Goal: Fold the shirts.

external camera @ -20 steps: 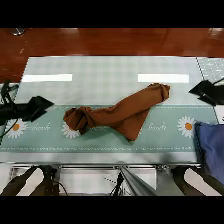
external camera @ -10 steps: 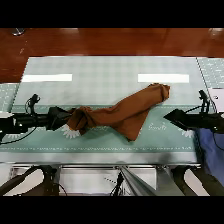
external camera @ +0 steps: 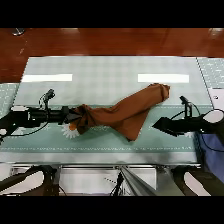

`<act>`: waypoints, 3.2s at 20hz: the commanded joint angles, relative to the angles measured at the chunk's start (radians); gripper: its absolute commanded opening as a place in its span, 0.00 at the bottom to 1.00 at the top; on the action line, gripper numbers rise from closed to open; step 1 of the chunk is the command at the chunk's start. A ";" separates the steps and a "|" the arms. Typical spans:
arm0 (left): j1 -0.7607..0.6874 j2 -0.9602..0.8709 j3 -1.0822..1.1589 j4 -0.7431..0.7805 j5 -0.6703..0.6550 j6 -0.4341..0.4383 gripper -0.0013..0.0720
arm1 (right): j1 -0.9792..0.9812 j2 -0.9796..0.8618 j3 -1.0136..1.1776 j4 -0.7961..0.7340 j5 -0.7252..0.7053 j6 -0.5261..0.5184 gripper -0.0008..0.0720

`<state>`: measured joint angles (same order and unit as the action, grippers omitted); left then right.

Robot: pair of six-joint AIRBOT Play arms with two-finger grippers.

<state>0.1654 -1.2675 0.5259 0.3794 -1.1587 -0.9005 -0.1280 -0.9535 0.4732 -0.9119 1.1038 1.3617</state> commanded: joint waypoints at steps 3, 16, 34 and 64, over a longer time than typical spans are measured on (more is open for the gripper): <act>-0.009 -0.005 0.023 -0.007 -0.002 0.010 0.05 | 0.139 -0.135 0.014 0.098 -0.066 -0.005 0.86; -0.010 -0.005 0.022 -0.007 -0.001 0.006 0.05 | 0.275 -0.509 0.338 0.205 -0.094 -0.045 0.60; 0.178 0.397 1.127 0.075 0.111 -0.306 0.05 | 0.159 -0.178 1.699 -0.096 0.166 0.070 0.05; -0.096 0.181 0.484 0.327 0.487 -0.237 0.05 | 0.147 -0.213 0.760 -0.256 -0.193 0.183 0.05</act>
<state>0.1528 -0.8982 1.0031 0.7448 -0.8185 -1.2064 0.0280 -1.0008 1.2430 -1.2015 1.0565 1.5394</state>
